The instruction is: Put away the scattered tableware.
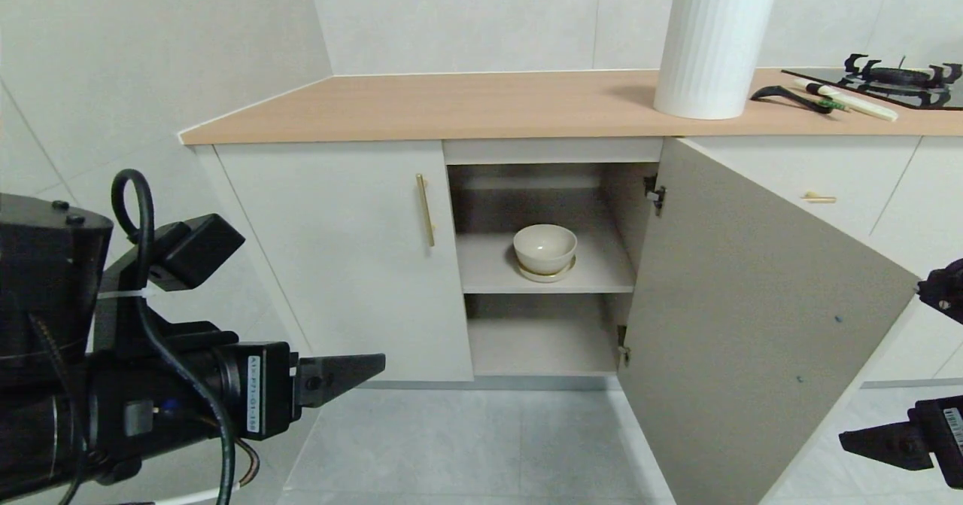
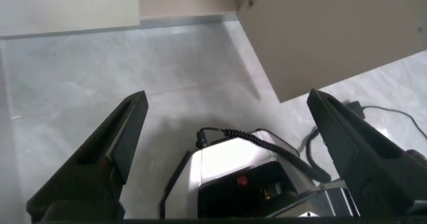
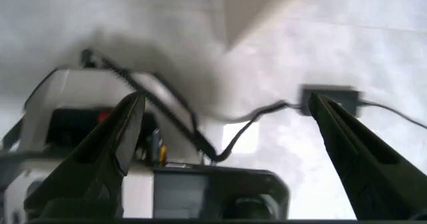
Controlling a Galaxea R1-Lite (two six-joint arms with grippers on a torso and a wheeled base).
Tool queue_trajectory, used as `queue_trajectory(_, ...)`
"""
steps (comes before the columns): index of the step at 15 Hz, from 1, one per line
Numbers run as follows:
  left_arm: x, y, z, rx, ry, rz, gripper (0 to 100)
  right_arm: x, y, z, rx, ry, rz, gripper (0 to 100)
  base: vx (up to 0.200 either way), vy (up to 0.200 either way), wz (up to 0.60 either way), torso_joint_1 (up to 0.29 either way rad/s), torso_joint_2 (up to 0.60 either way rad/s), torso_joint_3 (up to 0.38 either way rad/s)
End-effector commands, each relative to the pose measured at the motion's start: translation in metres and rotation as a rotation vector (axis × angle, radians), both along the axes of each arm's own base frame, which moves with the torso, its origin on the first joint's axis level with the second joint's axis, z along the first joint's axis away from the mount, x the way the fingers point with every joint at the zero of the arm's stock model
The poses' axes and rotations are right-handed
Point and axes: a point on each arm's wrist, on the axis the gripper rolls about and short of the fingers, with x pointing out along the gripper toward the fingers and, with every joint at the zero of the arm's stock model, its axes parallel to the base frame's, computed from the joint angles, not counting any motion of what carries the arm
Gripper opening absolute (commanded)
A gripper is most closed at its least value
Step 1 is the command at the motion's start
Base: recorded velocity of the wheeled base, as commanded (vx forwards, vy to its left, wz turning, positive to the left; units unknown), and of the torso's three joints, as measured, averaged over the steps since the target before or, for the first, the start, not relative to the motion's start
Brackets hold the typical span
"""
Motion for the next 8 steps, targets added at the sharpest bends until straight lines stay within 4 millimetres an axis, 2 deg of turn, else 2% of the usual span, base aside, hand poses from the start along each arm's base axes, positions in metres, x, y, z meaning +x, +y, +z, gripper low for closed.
queue_trajectory(1, 0.0, 0.0, -0.002, 0.004, 0.006, -0.002, 100, 0.0, -0.01, 0.006, -0.025, 0.004, -0.052, 100, 0.0, 0.0, 0.0, 0.0, 0.0, 0.0)
queue_trajectory(4, 0.0, 0.0, -0.001, 0.002, 0.005, -0.001, 100, 0.007, -0.034, 0.007, -0.108, 0.015, -0.183, 100, 0.0, 0.0, 0.0, 0.0, 0.0, 0.0)
queue_trajectory(7, 0.0, 0.0, -0.002, 0.003, 0.008, -0.002, 100, 0.024, -0.052, 0.005, -0.156, -0.004, -0.309, 100, 0.0, 0.0, 0.0, 0.0, 0.0, 0.0)
queue_trajectory(8, 0.0, 0.0, -0.002, 0.003, 0.008, -0.002, 100, 0.035, -0.056, 0.004, -0.147, -0.041, -0.344, 100, 0.0, 0.0, 0.0, 0.0, 0.0, 0.0)
